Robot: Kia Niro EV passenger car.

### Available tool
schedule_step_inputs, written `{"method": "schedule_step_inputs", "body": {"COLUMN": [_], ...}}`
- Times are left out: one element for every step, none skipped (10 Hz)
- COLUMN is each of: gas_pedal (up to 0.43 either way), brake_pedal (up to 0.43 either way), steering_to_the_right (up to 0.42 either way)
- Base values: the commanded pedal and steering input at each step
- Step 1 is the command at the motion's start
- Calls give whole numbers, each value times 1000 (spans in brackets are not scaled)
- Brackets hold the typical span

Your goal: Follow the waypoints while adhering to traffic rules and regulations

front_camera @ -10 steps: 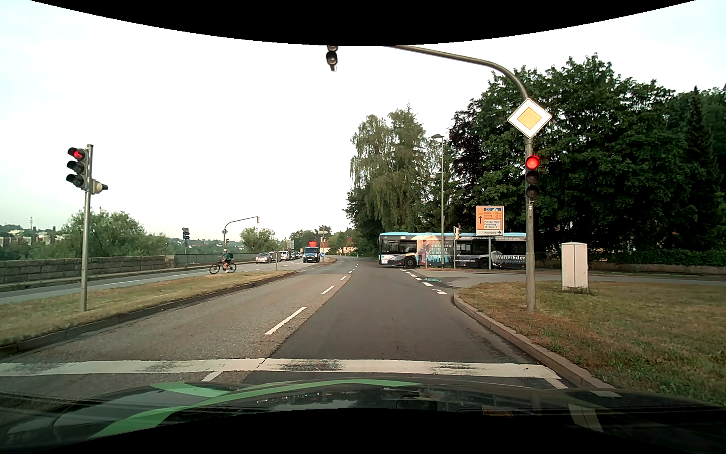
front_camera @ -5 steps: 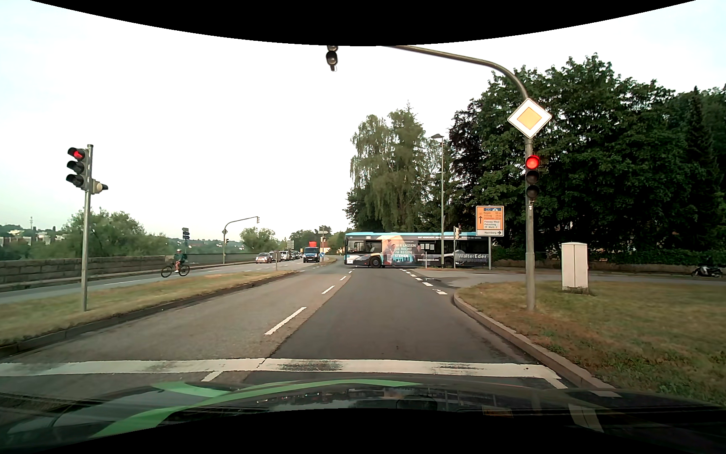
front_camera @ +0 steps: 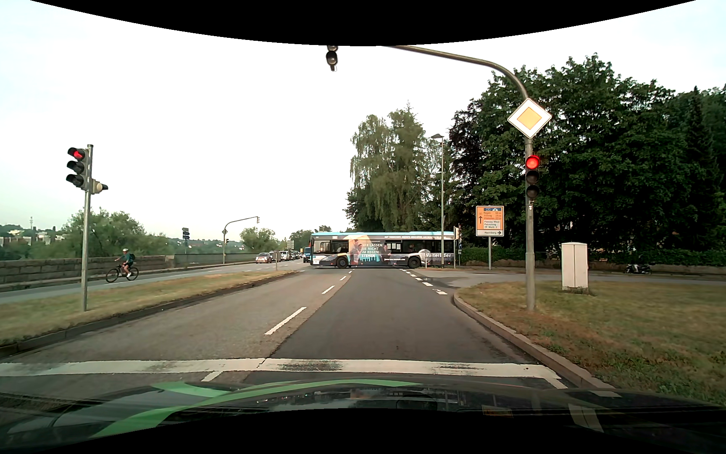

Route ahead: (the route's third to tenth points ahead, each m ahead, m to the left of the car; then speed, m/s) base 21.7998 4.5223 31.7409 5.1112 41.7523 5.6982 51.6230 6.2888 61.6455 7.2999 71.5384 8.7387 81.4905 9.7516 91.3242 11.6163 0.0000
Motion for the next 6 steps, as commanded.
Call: {"method": "schedule_step_inputs", "body": {"gas_pedal": [0, 0, 0, 0, 0, 0], "brake_pedal": [220, 213, 213, 213, 213, 213], "steering_to_the_right": [-12, -12, -12, -12, -12, -12]}}
